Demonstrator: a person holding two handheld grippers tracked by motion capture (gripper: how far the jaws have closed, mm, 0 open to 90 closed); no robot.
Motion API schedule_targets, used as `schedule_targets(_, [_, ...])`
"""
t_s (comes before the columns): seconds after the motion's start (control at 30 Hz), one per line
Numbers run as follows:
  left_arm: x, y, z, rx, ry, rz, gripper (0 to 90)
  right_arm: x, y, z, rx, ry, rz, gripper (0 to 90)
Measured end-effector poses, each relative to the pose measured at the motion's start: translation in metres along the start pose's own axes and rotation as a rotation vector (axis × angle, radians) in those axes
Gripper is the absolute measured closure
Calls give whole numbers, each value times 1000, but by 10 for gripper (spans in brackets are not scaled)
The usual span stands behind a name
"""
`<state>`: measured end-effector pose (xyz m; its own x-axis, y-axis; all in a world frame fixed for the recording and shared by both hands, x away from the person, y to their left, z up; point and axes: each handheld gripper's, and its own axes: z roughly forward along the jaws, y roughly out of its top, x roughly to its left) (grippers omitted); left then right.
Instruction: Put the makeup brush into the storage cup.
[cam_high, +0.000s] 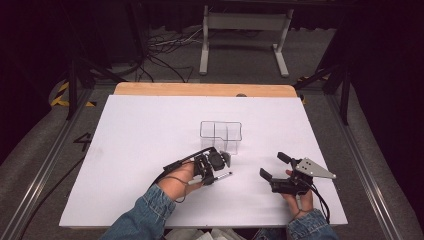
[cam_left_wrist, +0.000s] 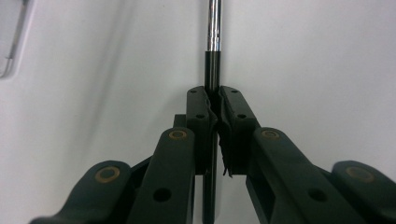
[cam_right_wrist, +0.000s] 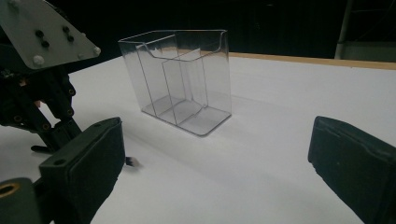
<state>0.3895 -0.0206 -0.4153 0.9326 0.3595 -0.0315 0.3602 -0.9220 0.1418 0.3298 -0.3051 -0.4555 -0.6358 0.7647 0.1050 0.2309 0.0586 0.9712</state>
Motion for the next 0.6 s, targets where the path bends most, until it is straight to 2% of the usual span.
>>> schedule_targets(0.07, [0, 0, -2, 0, -7, -3, 833, 0, 0, 0, -1, 0, 0, 40])
schedule_targets(0.13, [2, -4, -11, -50, -24, 3, 833, 0, 0, 0, 0, 2, 1, 40])
schedule_targets(0.2, [3, -5, -14, -61, -20, 1, 833, 0, 0, 0, -1, 2, 2, 40])
schedule_targets(0.3, [5, -10, -23, -133, -35, -19, 833, 0, 0, 0, -1, 2, 2, 40])
schedule_targets(0.47, [6, -13, -31, -206, -37, -28, 833, -1, 0, 0, -2, -1, 7, 39])
schedule_targets(0.6, [7, -15, -37, -260, -20, -32, 833, 0, 0, 0, -3, 1, 4, 39])
